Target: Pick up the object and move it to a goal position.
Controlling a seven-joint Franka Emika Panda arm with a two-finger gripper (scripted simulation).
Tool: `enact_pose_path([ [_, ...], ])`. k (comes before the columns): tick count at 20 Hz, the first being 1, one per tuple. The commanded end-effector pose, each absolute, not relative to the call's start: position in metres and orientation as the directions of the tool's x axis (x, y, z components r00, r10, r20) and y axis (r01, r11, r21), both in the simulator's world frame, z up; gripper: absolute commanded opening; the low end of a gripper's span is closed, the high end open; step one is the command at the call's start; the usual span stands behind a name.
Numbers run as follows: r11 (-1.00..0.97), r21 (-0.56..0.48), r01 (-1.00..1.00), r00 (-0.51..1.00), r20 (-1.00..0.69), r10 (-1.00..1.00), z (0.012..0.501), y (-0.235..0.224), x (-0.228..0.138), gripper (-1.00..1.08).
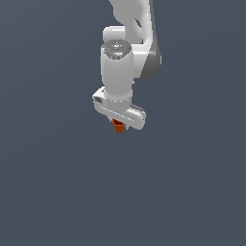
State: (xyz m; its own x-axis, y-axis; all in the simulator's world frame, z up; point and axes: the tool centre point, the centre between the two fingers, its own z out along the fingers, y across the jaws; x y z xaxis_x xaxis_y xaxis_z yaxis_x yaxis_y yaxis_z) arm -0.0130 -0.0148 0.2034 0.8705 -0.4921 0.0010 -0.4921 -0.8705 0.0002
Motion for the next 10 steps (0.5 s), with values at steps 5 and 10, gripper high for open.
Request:
enact_pose_path([
  [5,-0.871,0.0,-0.492,0.871,0.001,-0.492,0.255,-0.022,0.015,-1.0],
  [10,-0.871,0.0,-0.492,0.871,0.0,-0.492,0.281,-0.025,0.031,-1.0],
])
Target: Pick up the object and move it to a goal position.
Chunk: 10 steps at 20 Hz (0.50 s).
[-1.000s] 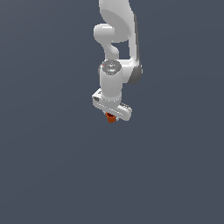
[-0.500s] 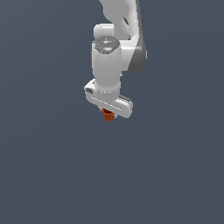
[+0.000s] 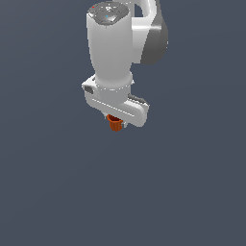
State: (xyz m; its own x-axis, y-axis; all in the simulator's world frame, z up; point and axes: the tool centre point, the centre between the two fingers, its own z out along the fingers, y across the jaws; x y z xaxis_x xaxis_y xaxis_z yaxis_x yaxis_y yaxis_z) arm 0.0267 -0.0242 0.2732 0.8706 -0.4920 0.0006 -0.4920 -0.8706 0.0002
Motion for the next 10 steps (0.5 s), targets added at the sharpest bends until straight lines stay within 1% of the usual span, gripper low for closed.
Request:
enact_pose_path([
  [1,-0.871,0.0,-0.492,0.871,0.0,-0.492,0.285,-0.026,0.034,-1.0],
  [10,-0.871,0.0,-0.492,0.871,0.0,-0.492,0.304,-0.028,0.046,-1.0],
])
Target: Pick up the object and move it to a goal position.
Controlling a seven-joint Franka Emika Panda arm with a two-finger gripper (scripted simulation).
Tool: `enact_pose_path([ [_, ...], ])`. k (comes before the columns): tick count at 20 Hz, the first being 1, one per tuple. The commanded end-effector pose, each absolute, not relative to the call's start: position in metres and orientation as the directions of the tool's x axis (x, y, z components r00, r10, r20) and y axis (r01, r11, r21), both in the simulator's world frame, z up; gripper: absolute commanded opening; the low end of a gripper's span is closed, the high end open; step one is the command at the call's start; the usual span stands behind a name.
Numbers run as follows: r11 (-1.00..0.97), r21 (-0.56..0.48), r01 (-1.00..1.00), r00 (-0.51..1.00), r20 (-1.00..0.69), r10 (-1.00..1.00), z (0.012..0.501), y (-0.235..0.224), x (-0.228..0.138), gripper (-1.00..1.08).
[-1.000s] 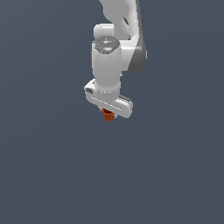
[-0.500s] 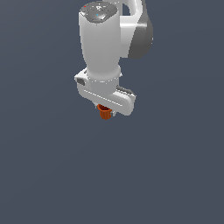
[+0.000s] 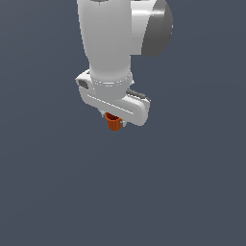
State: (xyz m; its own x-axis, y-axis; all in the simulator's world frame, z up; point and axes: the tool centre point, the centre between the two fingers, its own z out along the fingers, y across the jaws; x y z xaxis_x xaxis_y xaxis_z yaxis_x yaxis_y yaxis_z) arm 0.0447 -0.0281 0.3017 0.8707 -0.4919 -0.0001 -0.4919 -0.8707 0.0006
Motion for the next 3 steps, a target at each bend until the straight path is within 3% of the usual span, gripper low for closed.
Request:
enact_pose_path([
  [1,-0.871,0.0,-0.492,0.871,0.0,-0.492,0.3049,-0.0284,0.0467,-1.0],
  [3,-0.871,0.0,-0.492,0.871,0.0,-0.492,0.3054,-0.0285,0.0471,-1.0],
])
